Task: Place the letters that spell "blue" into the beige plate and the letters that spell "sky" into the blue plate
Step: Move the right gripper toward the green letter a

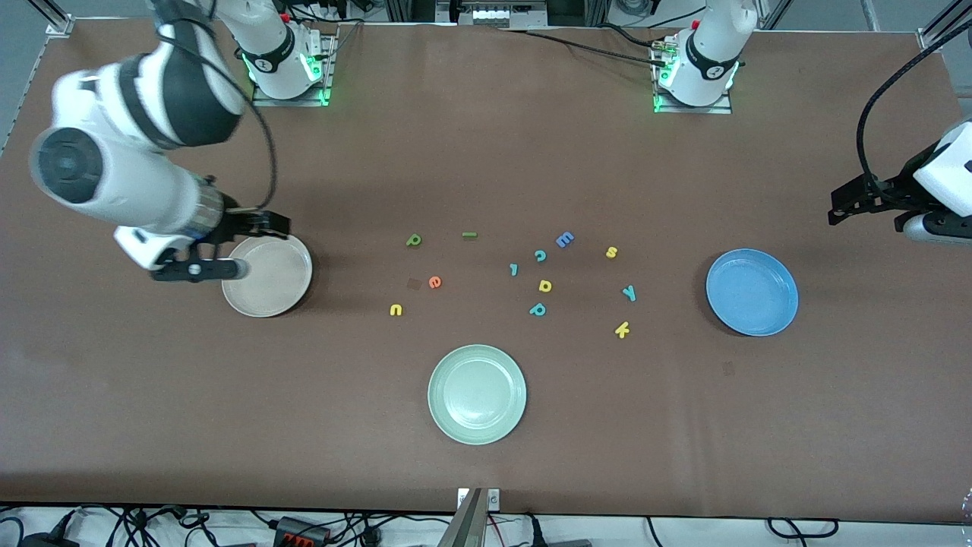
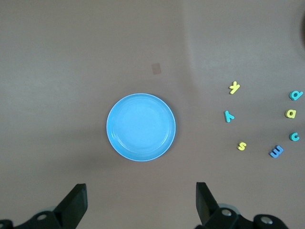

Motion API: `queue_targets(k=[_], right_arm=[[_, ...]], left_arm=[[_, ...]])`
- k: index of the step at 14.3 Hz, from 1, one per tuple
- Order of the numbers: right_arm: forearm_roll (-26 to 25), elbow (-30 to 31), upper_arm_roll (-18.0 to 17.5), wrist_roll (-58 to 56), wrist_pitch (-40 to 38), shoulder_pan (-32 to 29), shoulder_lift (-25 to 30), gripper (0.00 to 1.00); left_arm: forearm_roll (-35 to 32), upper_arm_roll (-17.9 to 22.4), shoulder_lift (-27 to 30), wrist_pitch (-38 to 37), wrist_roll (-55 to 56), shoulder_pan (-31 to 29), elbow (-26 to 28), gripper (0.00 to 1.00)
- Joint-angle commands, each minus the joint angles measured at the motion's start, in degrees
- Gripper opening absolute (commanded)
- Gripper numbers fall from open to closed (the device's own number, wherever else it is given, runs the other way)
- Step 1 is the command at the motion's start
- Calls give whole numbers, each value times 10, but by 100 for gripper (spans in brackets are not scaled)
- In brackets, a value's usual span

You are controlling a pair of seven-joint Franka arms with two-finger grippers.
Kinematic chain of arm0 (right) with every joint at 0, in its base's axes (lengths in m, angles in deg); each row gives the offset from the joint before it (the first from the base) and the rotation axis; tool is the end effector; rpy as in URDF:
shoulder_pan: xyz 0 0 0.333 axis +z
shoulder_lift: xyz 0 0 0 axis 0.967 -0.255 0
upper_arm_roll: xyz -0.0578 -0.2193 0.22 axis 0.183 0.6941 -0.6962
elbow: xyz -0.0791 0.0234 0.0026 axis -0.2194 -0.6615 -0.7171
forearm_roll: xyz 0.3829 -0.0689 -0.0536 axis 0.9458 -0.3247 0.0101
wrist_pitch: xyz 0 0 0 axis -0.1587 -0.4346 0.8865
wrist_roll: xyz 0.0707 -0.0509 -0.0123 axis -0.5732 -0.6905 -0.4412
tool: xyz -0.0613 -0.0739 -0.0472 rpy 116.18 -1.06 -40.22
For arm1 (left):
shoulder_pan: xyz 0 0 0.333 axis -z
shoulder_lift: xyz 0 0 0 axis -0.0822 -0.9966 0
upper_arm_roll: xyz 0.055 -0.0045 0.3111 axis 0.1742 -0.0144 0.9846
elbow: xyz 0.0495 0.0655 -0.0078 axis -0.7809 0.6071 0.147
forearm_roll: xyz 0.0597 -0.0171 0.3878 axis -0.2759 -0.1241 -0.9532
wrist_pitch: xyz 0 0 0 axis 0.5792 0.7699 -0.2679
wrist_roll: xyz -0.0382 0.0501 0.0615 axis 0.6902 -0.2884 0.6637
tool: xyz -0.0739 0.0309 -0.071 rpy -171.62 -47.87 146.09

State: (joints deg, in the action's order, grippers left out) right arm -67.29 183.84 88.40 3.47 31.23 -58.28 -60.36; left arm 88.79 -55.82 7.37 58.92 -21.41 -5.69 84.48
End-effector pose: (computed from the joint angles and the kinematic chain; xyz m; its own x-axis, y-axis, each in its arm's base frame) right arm 0.5898 0.1774 0.4332 0.9845 0.0224 -0.1737 0.0178 -0.9994 -0.0281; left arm 0.5757 0.0237 0.5711 0.9954 -0.0959 -0.0032 -0.0959 -0.9954 0.0025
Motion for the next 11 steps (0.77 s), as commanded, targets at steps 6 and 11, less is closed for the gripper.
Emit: queue_targets(k=[6,11], right_arm=[[5,134,5,72,147,97,-2,100],[4,140,5,120,179,146,-39,100]], left_arm=[[-7,-4,-21,-62,-2,17,-8,100],[-16,-6,-127,-36,6,55,-9,100]])
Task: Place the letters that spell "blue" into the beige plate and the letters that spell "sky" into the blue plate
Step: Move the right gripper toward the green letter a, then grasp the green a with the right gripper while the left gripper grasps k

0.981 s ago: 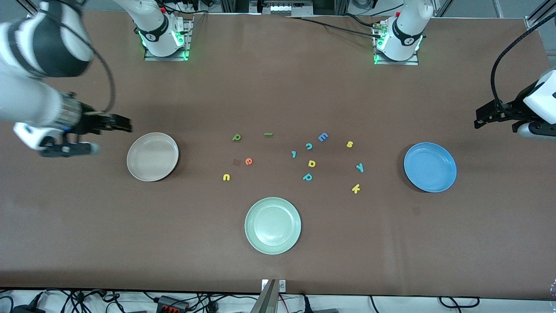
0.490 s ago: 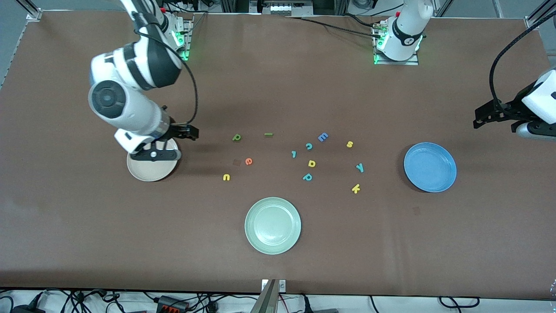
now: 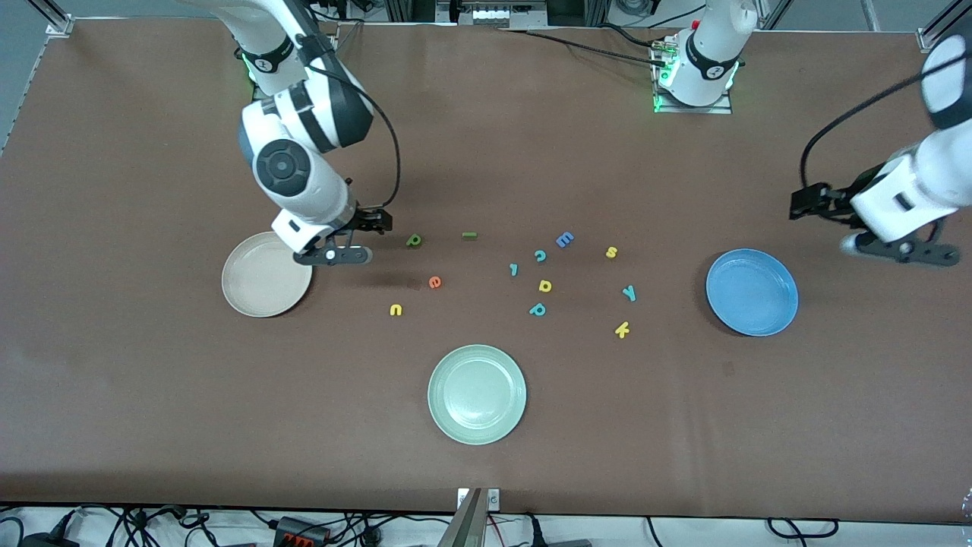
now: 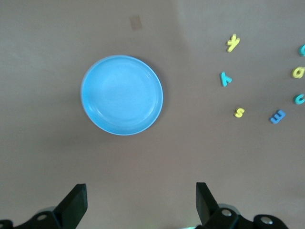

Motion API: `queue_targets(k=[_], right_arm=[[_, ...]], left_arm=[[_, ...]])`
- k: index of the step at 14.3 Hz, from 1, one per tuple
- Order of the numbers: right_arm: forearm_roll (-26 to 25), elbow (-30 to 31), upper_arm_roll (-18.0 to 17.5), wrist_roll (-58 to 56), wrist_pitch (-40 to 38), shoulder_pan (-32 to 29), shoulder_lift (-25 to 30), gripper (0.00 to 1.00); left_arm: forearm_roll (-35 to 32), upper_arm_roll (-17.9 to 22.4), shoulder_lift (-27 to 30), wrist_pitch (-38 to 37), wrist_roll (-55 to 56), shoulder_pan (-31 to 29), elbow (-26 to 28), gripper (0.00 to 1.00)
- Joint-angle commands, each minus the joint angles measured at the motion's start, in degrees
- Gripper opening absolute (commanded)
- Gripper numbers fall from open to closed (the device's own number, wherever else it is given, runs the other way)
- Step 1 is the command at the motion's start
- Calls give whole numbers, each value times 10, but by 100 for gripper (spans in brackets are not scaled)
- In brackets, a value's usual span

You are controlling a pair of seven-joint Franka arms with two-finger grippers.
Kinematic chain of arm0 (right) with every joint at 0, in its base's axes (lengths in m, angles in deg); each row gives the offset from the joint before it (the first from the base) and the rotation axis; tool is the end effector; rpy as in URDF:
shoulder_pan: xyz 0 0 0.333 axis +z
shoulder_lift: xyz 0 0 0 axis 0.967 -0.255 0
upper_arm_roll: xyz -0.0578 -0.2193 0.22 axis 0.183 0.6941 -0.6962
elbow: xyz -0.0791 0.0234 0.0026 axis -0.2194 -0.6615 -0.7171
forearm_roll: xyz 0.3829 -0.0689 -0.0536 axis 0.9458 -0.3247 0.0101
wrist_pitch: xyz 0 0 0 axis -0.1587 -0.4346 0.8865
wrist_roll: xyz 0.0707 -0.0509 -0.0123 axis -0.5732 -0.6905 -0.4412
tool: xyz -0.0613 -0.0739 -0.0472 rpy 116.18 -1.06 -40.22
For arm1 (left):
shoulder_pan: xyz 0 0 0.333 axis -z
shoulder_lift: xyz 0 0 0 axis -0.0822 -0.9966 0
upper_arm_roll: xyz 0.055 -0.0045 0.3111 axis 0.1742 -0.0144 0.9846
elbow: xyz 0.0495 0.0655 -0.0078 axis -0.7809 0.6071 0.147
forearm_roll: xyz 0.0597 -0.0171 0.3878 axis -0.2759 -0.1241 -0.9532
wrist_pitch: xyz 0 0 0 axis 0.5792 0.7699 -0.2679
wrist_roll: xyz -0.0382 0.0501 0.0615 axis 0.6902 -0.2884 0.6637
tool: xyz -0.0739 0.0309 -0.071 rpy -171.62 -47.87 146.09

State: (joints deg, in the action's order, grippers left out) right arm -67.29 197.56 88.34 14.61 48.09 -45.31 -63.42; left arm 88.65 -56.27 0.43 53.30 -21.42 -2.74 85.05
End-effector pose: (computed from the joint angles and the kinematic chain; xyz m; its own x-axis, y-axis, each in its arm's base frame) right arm 0.5185 0.2932 0.3153 0.9849 0.0309 -0.1701 0.0342 -0.9993 0.0163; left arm 0.5874 -0.0108 0.4886 0.9612 -0.1544 -0.2286 -0.1516 -0.9880 0.0298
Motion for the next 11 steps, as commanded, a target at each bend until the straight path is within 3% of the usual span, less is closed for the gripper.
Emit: queue_targets(k=[1,6,11], right_arm=[[4,3,6,8,10,22,-20,100],[3,3,6,8,70,71,-81,100],[0,1,6,-57,97,73,-107,100]], left_arm=[[-15,-1,-77,47,27,35,-13,100],[-15,-4,-157,161,44,89,-12,100],[-37,-5,-220,284,41,139,-5,100]])
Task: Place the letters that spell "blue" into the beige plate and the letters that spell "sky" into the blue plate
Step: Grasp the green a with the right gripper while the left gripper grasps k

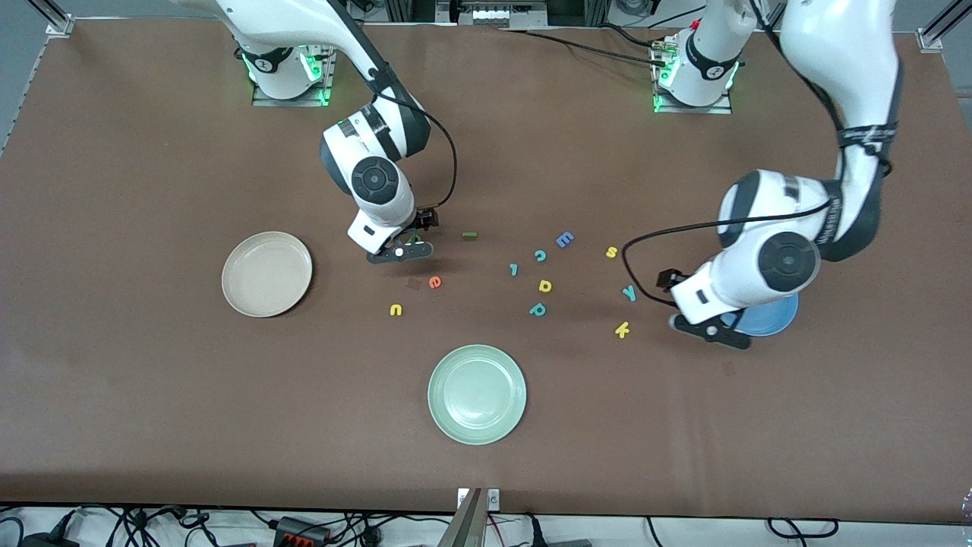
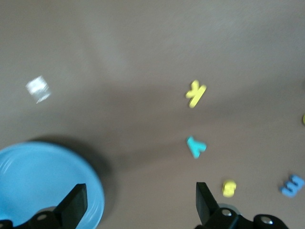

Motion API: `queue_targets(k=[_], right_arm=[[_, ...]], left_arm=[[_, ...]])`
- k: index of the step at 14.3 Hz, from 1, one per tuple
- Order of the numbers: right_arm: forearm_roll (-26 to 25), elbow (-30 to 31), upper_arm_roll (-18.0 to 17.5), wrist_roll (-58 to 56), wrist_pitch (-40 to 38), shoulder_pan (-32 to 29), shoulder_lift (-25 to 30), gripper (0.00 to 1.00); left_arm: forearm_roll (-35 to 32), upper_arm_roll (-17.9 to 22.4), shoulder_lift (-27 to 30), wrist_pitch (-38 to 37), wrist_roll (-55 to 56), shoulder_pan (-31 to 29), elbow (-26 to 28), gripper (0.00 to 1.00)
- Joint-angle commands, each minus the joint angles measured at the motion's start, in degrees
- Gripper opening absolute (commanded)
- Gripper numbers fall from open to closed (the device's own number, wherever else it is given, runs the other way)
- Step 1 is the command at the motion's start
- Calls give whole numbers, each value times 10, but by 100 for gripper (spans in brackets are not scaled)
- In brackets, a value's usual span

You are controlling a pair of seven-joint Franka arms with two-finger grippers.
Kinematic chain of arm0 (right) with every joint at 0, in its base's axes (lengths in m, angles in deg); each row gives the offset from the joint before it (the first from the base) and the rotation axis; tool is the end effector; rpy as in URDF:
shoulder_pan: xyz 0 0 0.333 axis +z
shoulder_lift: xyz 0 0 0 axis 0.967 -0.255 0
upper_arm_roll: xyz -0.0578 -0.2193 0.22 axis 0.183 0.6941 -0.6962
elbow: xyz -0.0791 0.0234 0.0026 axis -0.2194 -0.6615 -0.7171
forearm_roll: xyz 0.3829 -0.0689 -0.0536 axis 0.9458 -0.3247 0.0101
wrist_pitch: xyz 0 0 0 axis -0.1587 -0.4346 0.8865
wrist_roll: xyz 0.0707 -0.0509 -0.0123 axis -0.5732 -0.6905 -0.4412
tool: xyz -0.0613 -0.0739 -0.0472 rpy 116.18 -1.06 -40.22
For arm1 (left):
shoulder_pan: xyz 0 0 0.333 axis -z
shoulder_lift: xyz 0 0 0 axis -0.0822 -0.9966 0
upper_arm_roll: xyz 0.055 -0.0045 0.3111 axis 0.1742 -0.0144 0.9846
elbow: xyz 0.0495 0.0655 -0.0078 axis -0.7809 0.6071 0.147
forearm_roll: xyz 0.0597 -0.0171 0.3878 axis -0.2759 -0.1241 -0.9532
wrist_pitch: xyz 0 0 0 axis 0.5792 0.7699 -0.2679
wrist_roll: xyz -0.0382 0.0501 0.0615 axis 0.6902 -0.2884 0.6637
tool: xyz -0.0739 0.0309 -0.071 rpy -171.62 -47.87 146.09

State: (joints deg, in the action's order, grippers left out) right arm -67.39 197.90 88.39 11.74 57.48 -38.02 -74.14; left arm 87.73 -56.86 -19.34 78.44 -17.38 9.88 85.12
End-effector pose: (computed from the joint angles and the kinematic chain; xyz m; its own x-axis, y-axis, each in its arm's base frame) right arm 0.4823 0.3576 0.2118 0.9624 0.1924 -0.1918 0.2020 -0.9789 0.0318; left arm 0.6421 -0.1620 0.2997 0.9386 -0.3152 -0.1405 -0.3192 -0.9477 -0.0064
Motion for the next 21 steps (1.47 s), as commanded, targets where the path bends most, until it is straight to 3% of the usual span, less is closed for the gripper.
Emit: queue_targets(k=[1,6,9,11,13,19,20,21], right_arm=[[2,-3,4,-29,4,2,-6,100],[2,-4,4,-45,66,23,-41,98],[2,-5,4,-60,68,20,-43,86],[2,-5,4,-60,72,22,-48,73],[2,-5,4,-61,83,21,-53,69],[2,-5,4,-80,91,17,-55,68],[2,-5,5,-81,90,17,-55,65],[2,-5,4,-80,89,17,-55,58]], left_arm=[[-45,2,-35,46,-23,29,-6,100],[-67,1,-86,139,-158,28,-7,100],[-66,-6,-97,166,-161,36,-8,100],[-63,-15,-105,190,-159,35,-7,100],[-62,-16,-120,208,-156,36,-7,100],[-62,-30,-124,227,-156,32,7,100],[-62,-30,-125,227,-158,32,7,97],[-62,-30,-126,227,-160,32,7,86]])
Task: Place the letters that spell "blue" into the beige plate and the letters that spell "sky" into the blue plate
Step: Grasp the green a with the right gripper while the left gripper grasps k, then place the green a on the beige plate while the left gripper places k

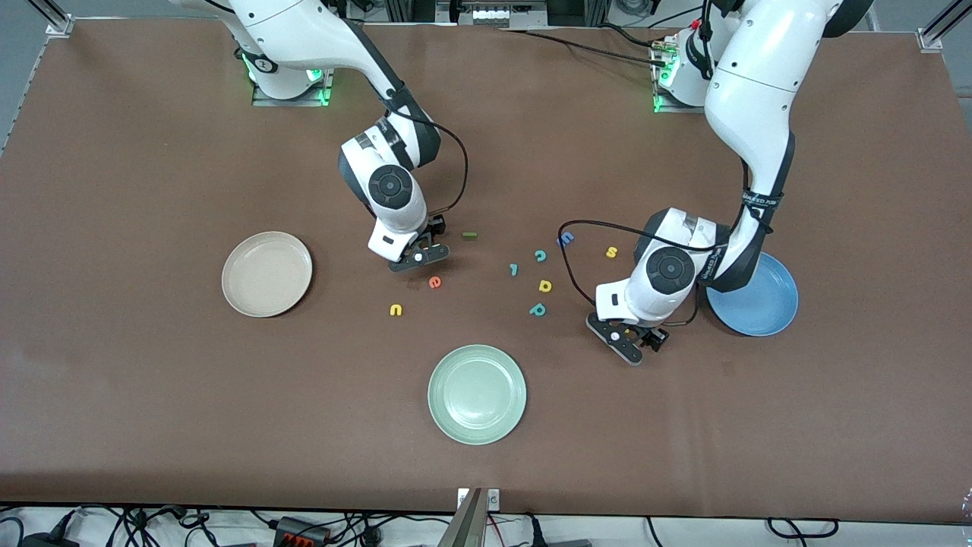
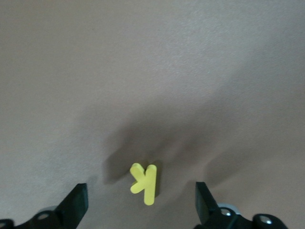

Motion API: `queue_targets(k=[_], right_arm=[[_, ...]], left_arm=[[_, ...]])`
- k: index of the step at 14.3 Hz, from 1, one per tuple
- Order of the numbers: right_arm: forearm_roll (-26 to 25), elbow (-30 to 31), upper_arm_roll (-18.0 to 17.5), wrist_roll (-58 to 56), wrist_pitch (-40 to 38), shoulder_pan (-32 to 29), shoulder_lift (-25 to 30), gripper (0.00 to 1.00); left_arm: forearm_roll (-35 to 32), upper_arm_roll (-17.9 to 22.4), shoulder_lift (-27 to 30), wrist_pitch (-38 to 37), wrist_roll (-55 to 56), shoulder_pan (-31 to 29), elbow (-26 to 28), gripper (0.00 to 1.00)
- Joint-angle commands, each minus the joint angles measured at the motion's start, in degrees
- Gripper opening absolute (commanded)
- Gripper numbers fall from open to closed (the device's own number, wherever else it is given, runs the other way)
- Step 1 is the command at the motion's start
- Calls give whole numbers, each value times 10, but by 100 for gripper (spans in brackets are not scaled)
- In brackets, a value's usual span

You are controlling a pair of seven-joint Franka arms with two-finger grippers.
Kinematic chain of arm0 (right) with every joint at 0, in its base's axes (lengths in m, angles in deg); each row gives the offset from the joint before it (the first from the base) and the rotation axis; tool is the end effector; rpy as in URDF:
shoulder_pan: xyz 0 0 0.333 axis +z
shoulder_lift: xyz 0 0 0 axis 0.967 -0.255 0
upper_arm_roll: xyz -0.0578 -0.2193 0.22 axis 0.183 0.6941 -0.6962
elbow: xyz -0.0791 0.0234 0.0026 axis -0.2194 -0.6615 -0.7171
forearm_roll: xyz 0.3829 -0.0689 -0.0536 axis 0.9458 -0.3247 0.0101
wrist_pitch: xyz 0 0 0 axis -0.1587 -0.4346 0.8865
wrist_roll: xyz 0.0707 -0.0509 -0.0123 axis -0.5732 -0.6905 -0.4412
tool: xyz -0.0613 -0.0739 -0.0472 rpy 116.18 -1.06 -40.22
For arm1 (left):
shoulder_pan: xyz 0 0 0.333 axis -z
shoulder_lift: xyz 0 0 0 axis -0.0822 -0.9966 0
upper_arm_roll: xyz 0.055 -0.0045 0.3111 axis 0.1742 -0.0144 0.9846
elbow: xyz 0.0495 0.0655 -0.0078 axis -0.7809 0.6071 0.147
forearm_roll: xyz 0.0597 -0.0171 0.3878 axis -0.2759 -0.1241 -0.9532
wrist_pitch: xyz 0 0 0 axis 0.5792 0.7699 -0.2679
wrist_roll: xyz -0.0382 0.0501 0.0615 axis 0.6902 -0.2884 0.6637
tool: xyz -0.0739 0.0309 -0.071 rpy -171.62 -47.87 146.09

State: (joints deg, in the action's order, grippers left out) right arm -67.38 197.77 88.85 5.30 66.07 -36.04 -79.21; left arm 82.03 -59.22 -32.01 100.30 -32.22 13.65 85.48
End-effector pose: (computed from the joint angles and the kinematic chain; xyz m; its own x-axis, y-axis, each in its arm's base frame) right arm 0.4785 0.3728 0.1698 0.9364 0.3259 -0.1303 0.3292 -0.9443 0.0035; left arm 0.6410 -0.2342 0.1789 0.7261 -0.6875 -0.0053 -0.6867 -0.7248 -0.0557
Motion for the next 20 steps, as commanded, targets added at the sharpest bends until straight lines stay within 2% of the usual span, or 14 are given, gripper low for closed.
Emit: queue_targets(k=[1,3,4,6,9,10,12,14,17,20], right_arm=[[2,-3,1,-16,2,-3,-3,49],[2,-3,1,-15,2,-3,-3,29],[3,-3,1,-15,2,-3,-2,23],[3,-6,1,-11,1,4,1,21],[4,-8,6,-12,-19,-3,20,21],[5,-10,8,-11,-30,-7,30,21],[5,-27,8,-13,-77,-29,51,21],[5,-44,9,-15,-141,-61,72,21],[0,-33,29,-14,-176,-125,93,20],[-4,-19,51,-14,-181,-172,86,20]], left_arm=[[-5,-7,-3,8,-11,-5,3,78],[-5,-7,-6,9,-12,-3,3,61],[-5,-6,-7,15,-13,-1,3,59],[-5,-6,-13,17,-13,-1,1,55],[-5,-6,-11,15,-9,-2,2,19],[-5,-6,-10,11,-8,-3,2,12],[-5,-6,-4,8,-9,-10,2,6],[-5,-6,12,-20,-7,-19,0,5],[-5,3,56,-127,-8,-32,-5,5],[-9,3,87,-219,-10,-79,-4,5]])
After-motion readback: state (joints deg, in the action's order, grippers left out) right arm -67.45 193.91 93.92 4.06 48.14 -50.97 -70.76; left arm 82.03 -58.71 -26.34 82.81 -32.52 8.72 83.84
